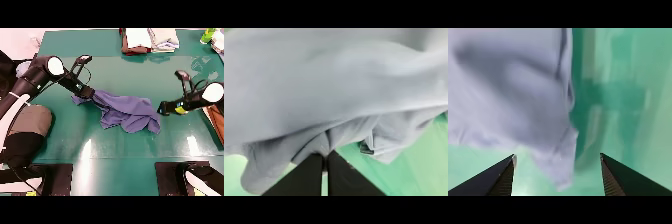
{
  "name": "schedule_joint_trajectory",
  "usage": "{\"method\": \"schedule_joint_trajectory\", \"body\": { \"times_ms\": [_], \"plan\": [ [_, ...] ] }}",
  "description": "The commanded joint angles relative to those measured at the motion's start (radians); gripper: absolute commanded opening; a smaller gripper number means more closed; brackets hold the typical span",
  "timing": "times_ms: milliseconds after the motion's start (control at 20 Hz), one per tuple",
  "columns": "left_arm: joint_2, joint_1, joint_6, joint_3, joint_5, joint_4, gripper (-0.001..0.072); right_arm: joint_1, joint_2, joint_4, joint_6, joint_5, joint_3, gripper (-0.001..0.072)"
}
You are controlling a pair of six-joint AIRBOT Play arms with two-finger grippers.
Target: Fold the shirts.
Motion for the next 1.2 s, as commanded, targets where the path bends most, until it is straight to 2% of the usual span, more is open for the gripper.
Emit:
{"method": "schedule_joint_trajectory", "body": {
  "times_ms": [0, 250, 300, 350, 450, 500, 700, 950, 1150],
  "plan": [
    [0.029, 0.000, 0.003, 0.007, -0.012, 0.018, 0.0029, -0.040, 0.026, 0.153, -0.084, -0.043, -0.138, 0.0601],
    [0.029, 0.000, 0.003, 0.007, -0.017, 0.017, 0.0029, -0.040, -0.081, 0.161, -0.087, -0.168, -0.159, 0.0568],
    [0.029, 0.000, 0.003, 0.007, -0.020, 0.017, 0.0030, -0.040, -0.110, 0.163, -0.098, -0.179, -0.149, 0.0500],
    [0.029, 0.000, 0.003, 0.007, -0.023, 0.017, 0.0029, -0.040, -0.134, 0.162, -0.111, -0.188, -0.136, 0.0395],
    [0.034, 0.000, 0.003, 0.007, -0.025, 0.018, 0.0029, -0.040, -0.160, 0.161, -0.138, -0.193, -0.094, 0.0070],
    [0.047, 0.000, 0.002, 0.009, -0.023, 0.019, 0.0029, -0.040, -0.156, 0.160, -0.146, -0.189, -0.069, 0.0022],
    [0.155, 0.000, -0.002, 0.121, -0.021, 0.037, 0.0029, -0.040, -0.033, 0.122, -0.145, -0.183, 0.117, 0.0021],
    [0.342, 0.000, -0.030, 0.449, 0.001, 0.040, 0.0029, -0.040, 0.159, 0.079, -0.145, -0.183, 0.508, 0.0021],
    [0.469, 0.000, -0.052, 0.644, 0.076, 0.038, 0.0029, -0.040, 0.231, 0.079, -0.145, -0.168, 0.759, 0.0021]
  ]
}}
